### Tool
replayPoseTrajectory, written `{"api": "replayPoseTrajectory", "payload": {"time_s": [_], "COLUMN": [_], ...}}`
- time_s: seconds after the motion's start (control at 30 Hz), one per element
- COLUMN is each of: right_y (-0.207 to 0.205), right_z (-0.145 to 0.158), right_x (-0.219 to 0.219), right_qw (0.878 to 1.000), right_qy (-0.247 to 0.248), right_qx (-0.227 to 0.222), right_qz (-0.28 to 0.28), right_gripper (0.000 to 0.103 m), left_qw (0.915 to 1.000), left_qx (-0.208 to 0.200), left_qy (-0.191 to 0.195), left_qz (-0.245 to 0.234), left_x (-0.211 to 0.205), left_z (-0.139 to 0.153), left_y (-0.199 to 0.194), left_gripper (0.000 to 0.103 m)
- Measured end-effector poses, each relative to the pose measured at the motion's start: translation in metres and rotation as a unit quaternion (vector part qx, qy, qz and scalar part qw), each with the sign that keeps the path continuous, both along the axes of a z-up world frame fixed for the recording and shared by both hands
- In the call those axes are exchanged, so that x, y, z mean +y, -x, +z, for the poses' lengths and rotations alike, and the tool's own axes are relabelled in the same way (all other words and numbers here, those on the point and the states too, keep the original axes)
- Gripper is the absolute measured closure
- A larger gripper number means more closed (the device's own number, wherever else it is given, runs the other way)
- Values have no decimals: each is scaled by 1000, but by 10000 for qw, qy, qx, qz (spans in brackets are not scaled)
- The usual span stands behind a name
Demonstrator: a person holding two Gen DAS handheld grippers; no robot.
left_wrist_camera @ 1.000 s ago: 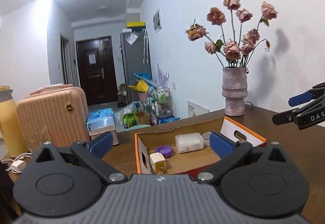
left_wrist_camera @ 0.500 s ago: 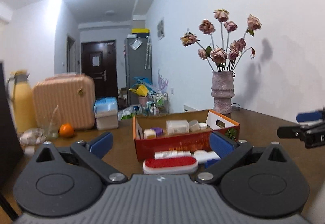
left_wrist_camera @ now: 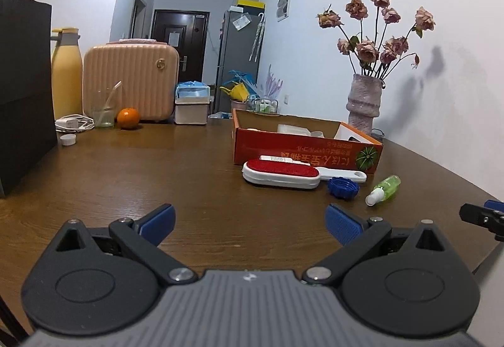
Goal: Organize rigid objects
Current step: 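Grasp the red lint brush with the left tool while the right tool grasps the white roller handle, then lift and carry the lint brush and white handle with both tools into the red box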
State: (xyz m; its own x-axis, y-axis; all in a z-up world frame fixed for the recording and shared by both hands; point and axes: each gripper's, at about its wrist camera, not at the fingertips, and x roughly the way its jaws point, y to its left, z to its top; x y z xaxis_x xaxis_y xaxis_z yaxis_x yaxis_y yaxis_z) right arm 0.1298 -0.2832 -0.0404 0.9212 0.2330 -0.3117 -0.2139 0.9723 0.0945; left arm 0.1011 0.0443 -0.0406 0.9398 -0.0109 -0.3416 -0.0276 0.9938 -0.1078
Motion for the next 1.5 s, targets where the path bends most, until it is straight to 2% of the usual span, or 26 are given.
{"api": "replayPoseTrajectory", "payload": {"time_s": [0.17, 0.43, 0.53, 0.7, 0.83, 0.93, 1.03, 1.1, 1.17, 1.23, 1.27, 1.4, 1.5], "right_y": [-21, -87, -114, -172, -221, -254, -272, -278, -281, -281, -281, -284, -283], "right_z": [0, 3, 6, 9, 3, -5, -15, -21, -27, -27, -28, -31, -31], "right_x": [2, 4, 6, 6, 6, 9, 15, 20, 23, 25, 26, 29, 33], "right_qw": [9999, 9976, 9969, 9945, 9893, 9846, 9822, 9810, 9810, 9820, 9822, 9797, 9804], "right_qy": [-11, -244, -239, -191, -314, -416, -421, -346, -255, -128, -88, -94, -13], "right_qx": [129, 620, 675, 918, 1324, 1599, 1725, 1814, 1840, 1813, 1804, 1902, 1871], "right_qz": [47, 175, 323, 456, 536, 578, 605, 588, 560, 518, 521, 621, 617], "right_gripper": [13, 31, 33, 34, 54, 56, 55, 56, 61, 63, 64, 82, 84], "left_qw": [9997, 9989, 9977, 9961, 9926, 9907, 9891, 9863, 9848, 9847, 9848, 9853, 9858], "left_qx": [203, 401, 640, 795, 1136, 1278, 1375, 1514, 1531, 1485, 1456, 1268, 1217], "left_qy": [-101, -213, -135, -364, -256, -82, 97, 323, 544, 632, 647, 727, 739], "left_qz": [-22, -124, -149, -150, -349, -463, -516, -570, -610, -654, -687, -885, -894], "left_x": [-4, -1, 4, 9, 14, 19, 24, 28, 31, 34, 33, 30, 28], "left_z": [-6, 1, 2, 1, -7, -12, -17, -22, -26, -27, -27, -24, -25], "left_y": [-28, -95, -126, -176, -217, -240, -254, -263, -265, -265, -264, -259, -256], "left_gripper": [0, 0, 0, 0, 1, 4, 15, 26, 27, 31, 37, 54, 54]}}
